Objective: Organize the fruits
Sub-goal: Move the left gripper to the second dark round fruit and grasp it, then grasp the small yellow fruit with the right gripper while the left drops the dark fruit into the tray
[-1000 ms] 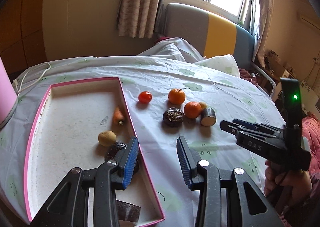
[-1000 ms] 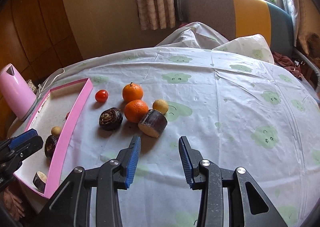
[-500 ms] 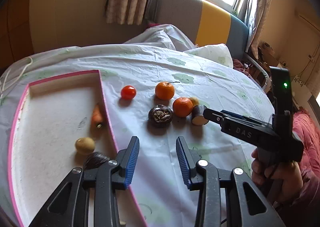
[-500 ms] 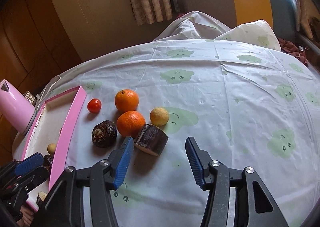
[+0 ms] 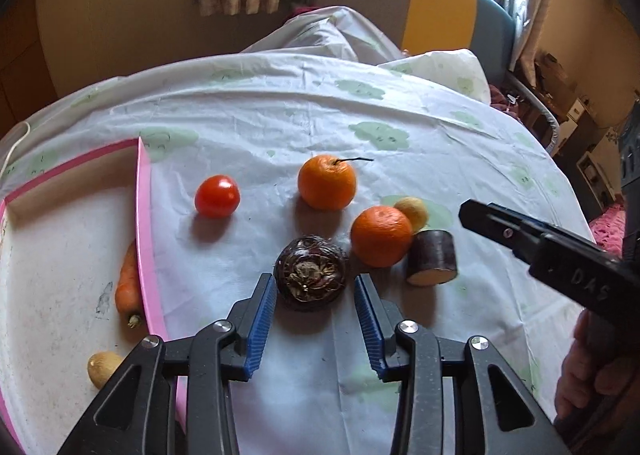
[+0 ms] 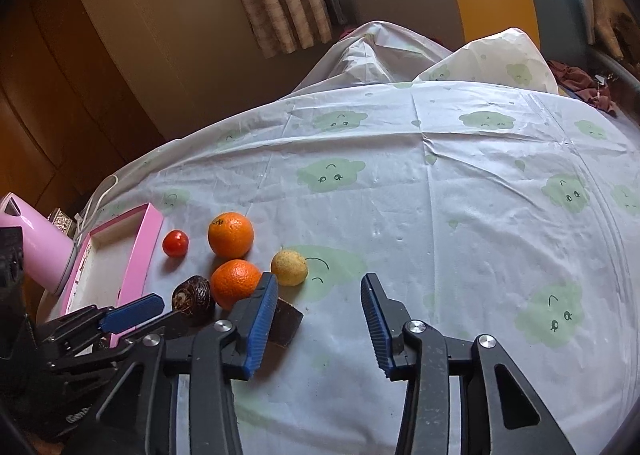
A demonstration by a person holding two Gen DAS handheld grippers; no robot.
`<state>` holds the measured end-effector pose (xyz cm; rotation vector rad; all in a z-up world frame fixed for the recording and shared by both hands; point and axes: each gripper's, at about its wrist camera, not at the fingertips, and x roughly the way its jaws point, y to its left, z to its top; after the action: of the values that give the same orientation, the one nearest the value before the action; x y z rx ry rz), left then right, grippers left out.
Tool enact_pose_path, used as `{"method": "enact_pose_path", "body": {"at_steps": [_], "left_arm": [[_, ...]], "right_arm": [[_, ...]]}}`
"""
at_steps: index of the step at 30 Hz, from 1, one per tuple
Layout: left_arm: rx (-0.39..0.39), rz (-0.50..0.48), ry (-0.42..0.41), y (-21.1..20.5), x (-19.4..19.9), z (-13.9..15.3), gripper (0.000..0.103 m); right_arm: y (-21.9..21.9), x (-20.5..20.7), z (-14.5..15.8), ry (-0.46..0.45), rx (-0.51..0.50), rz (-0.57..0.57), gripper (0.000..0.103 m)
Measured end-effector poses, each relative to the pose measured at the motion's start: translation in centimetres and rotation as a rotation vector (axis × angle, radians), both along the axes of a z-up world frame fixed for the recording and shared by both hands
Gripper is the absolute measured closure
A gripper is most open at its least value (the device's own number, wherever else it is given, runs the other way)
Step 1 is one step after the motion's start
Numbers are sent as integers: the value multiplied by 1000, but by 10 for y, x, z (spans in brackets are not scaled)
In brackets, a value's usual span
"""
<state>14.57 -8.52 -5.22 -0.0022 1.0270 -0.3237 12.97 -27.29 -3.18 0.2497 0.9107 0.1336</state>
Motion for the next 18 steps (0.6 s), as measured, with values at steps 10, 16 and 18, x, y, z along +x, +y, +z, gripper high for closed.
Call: {"method": "enact_pose_path", "body": {"at_steps": [10,16,18], "left_arm": [[-24,-15,6,-7,10,-10,62],[-91,-14,-1,2,7,-7,63],[-83,-12,-17,3,2,-3,63]], "right_arm": [[21,47,-19,150,-27,79,65],[29,55,-23,155,19,91,80],[28,51,-22,149,14,80,80]]}}
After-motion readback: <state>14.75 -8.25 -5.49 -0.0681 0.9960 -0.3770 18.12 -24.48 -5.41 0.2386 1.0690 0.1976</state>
